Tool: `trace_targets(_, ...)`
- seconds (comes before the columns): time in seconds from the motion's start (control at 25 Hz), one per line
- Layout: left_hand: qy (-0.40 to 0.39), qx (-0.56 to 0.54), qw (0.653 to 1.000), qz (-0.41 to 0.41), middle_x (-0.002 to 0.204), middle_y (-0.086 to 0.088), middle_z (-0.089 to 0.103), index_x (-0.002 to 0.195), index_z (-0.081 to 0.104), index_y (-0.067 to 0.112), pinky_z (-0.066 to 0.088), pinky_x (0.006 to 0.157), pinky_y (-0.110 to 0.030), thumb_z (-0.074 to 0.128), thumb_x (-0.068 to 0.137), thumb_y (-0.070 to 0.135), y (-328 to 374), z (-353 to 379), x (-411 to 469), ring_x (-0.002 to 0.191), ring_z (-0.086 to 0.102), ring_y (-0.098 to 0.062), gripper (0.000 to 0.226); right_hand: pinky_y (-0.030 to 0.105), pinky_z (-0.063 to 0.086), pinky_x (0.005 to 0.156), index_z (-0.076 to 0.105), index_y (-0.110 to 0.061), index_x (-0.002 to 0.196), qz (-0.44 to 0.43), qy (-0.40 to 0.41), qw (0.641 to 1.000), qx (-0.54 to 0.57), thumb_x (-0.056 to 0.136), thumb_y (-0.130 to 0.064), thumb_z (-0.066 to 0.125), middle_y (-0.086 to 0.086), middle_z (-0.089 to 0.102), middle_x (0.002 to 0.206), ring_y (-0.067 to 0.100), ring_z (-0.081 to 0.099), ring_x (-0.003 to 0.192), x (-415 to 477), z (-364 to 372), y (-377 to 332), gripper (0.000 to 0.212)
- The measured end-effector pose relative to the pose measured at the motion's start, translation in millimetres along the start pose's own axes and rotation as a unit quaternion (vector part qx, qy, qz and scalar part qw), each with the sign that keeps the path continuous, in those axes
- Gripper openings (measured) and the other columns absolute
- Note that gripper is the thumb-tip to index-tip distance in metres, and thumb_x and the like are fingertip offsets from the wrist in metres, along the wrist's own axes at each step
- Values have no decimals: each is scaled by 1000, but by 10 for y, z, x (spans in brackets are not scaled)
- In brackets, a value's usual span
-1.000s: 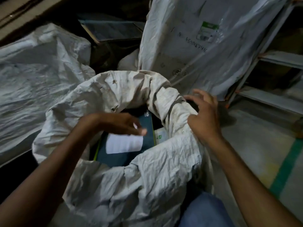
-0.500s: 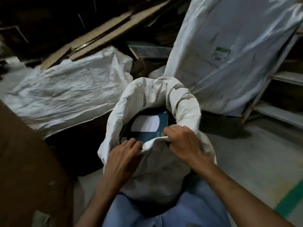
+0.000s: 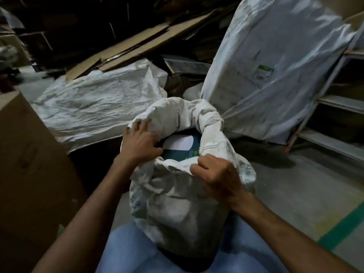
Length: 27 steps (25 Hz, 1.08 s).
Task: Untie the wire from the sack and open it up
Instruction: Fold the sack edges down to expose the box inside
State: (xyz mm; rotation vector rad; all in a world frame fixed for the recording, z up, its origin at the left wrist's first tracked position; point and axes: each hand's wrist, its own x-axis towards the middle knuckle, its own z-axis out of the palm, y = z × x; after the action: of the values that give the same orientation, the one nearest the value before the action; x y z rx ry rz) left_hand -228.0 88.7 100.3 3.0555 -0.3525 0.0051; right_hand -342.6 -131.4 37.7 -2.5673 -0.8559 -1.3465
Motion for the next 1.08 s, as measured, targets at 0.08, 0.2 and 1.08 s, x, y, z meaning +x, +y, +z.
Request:
trace_targets(0.08, -21, 10, 997, -75, 168, -11, -13, 144, 47, 36, 21, 113, -70, 77, 77, 43, 1, -36, 273, 152, 1, -48, 74, 36, 33, 43, 56, -13, 69, -28, 47, 998, -22, 86, 4, 63, 6, 45, 64, 22, 43, 55, 205, -94, 26, 25)
trace_targets(0.2, 0, -92, 982, -164, 165, -25, -17, 157, 25, 33, 28, 113, -70, 80, 79, 25, -295, -31, 516, 149, 5, -57, 96, 34, 32, 43, 58, -13, 69, -43, 44, 997, -43, 87, 3, 64, 5, 45, 63, 21, 44, 53, 263, -46, 35, 25)
trace_targets(1.08, 197, -887, 389, -149, 133, -24, 61, 142, 50, 1, 57, 94, -49, 53, 97, 3, -1130, 498, 354, 117, 63, -35, 45, 35, 32, 57, 59, -20, 118, 119, -211, 969, -58, 82, -17, 73, 6, 62, 97, 28, 60, 87, 1078, 612, -621, 38)
